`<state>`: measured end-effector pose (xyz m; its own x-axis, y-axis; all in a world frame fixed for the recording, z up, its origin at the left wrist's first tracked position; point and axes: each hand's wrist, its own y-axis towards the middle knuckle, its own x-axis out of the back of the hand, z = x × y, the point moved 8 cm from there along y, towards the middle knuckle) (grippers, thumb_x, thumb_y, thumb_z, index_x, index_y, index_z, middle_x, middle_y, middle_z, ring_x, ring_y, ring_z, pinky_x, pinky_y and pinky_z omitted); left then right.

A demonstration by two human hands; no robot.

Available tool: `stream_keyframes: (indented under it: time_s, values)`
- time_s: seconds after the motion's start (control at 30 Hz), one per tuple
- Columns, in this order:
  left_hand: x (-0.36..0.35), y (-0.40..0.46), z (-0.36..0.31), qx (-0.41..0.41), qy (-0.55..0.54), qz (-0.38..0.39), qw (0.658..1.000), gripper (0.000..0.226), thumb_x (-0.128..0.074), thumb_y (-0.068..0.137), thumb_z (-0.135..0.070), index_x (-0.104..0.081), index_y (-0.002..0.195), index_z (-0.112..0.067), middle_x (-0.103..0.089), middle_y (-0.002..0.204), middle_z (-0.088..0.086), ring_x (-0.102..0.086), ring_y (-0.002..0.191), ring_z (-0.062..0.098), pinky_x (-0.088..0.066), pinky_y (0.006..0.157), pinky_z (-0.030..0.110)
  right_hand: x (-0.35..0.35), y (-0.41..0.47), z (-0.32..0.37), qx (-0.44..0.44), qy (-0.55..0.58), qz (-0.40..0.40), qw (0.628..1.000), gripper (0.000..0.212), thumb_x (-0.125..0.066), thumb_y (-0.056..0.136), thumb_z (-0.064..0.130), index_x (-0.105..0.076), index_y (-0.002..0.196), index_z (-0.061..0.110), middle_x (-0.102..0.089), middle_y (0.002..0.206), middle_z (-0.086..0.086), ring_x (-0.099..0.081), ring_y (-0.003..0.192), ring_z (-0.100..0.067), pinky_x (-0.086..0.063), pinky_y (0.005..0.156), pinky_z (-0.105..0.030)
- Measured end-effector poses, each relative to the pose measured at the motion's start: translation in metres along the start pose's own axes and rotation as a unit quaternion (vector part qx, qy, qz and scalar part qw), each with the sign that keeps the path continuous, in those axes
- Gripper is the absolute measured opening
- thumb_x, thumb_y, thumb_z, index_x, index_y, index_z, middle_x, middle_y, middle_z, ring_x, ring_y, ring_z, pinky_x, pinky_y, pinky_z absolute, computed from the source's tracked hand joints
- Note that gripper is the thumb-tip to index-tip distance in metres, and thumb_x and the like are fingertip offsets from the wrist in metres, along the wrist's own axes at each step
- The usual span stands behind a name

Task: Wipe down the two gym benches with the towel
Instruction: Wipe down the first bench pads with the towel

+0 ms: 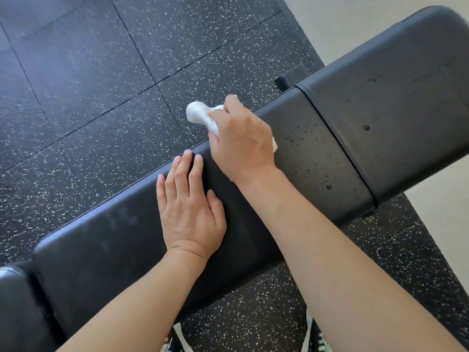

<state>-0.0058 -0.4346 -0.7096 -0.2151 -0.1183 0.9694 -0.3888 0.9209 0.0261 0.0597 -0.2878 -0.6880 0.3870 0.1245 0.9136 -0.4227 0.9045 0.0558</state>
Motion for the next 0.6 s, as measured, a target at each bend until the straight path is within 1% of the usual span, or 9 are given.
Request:
stream_keyframes:
  time_s: [0.07, 0.17, 0.23, 0.3, 0.37, 0.4, 0.47, 0.53, 0.6]
  values:
    - [0.000, 0.000, 0.000, -0.001, 0.000, 0.000, 1.000, 0.067, -0.043, 0.093, -0.029, -0.043, 0.156, -0.009, -0.038, 0.166, 0.010, -0.031, 0.155, 0.030, -0.017, 0.130, 0.054, 0.008, -0.033, -0.003, 0.015, 0.008, -0.003, 1.000, 0.016, -0.058, 0.094, 0.023, -0.070, 0.103, 0.017, -0.062, 0.116, -0.006, -0.061, 0.089, -0.023, -0.043, 0.059, -0.032]
    - [-0.001, -0.001, 0.001, -0.005, 0.000, -0.008, 1.000, 0.067, -0.042, 0.092, -0.029, -0.042, 0.157, -0.009, -0.037, 0.167, 0.009, -0.030, 0.156, 0.030, -0.017, 0.130, 0.053, 0.018, -0.108, -0.014, 0.048, 0.038, -0.008, 0.998, 0.029, -0.059, 0.092, 0.019, -0.071, 0.118, 0.017, -0.060, 0.098, -0.004, -0.057, 0.077, -0.022, -0.046, 0.055, -0.034]
    - [-0.001, -0.001, 0.001, -0.007, 0.005, -0.013, 1.000, 0.067, -0.042, 0.093, -0.028, -0.042, 0.157, -0.009, -0.037, 0.167, 0.009, -0.030, 0.156, 0.030, -0.017, 0.130, 0.053, 0.025, -0.156, -0.027, 0.081, 0.042, -0.016, 0.996, 0.036, -0.061, 0.091, 0.014, -0.070, 0.126, 0.014, -0.058, 0.092, -0.001, -0.054, 0.072, -0.019, -0.048, 0.050, -0.034]
    - [-0.001, -0.001, 0.000, -0.008, 0.006, -0.018, 1.000, 0.067, -0.043, 0.092, -0.027, -0.042, 0.157, -0.009, -0.037, 0.167, 0.009, -0.031, 0.156, 0.030, -0.017, 0.130, 0.053, 0.032, -0.181, -0.040, 0.109, 0.039, -0.019, 0.993, 0.038, -0.064, 0.090, 0.010, -0.071, 0.127, 0.014, -0.058, 0.090, 0.000, -0.051, 0.070, -0.016, -0.049, 0.049, -0.033]
    - [0.000, -0.001, 0.000, -0.008, 0.004, -0.020, 1.000, 0.067, -0.044, 0.092, -0.027, -0.043, 0.156, -0.009, -0.038, 0.166, 0.009, -0.031, 0.156, 0.030, -0.017, 0.130, 0.052, 0.038, -0.170, -0.051, 0.108, 0.022, -0.039, 0.993, 0.036, -0.062, 0.091, 0.009, -0.072, 0.125, 0.019, -0.059, 0.089, 0.000, -0.055, 0.069, -0.018, -0.049, 0.049, -0.033]
    - [-0.001, -0.001, 0.000, -0.009, 0.003, -0.019, 1.000, 0.067, -0.044, 0.092, -0.027, -0.043, 0.156, -0.010, -0.038, 0.166, 0.009, -0.031, 0.155, 0.030, -0.017, 0.130, 0.053, 0.042, -0.154, -0.058, 0.080, 0.002, -0.056, 0.995, 0.036, -0.060, 0.090, 0.009, -0.069, 0.121, 0.024, -0.060, 0.089, -0.001, -0.057, 0.068, -0.020, -0.047, 0.049, -0.033]
    - [-0.001, -0.001, 0.000, -0.010, 0.005, -0.017, 1.000, 0.067, -0.044, 0.092, -0.028, -0.042, 0.156, -0.010, -0.038, 0.166, 0.008, -0.032, 0.155, 0.030, -0.018, 0.129, 0.053, 0.048, -0.109, -0.076, -0.012, -0.031, -0.094, 0.995, 0.030, -0.066, 0.085, 0.012, -0.061, 0.111, 0.025, -0.059, 0.090, -0.006, -0.057, 0.066, -0.029, -0.036, 0.048, -0.032]
    - [-0.001, -0.001, 0.000, -0.011, 0.008, -0.017, 1.000, 0.066, -0.045, 0.092, -0.028, -0.042, 0.156, -0.010, -0.038, 0.166, 0.009, -0.032, 0.155, 0.030, -0.018, 0.129, 0.053, 0.052, -0.063, -0.091, -0.102, -0.030, -0.123, 0.987, 0.020, -0.067, 0.088, 0.016, -0.066, 0.107, 0.019, -0.060, 0.097, -0.013, -0.060, 0.068, -0.038, -0.030, 0.052, -0.031]
    - [-0.001, -0.001, 0.000, -0.011, 0.009, -0.016, 1.000, 0.066, -0.044, 0.093, -0.028, -0.042, 0.156, -0.010, -0.038, 0.166, 0.009, -0.032, 0.155, 0.030, -0.018, 0.129, 0.053, 0.050, -0.024, -0.095, -0.177, -0.008, -0.139, 0.974, 0.019, -0.061, 0.094, 0.019, -0.072, 0.109, 0.016, -0.062, 0.108, -0.014, -0.063, 0.077, -0.040, -0.031, 0.058, -0.033]
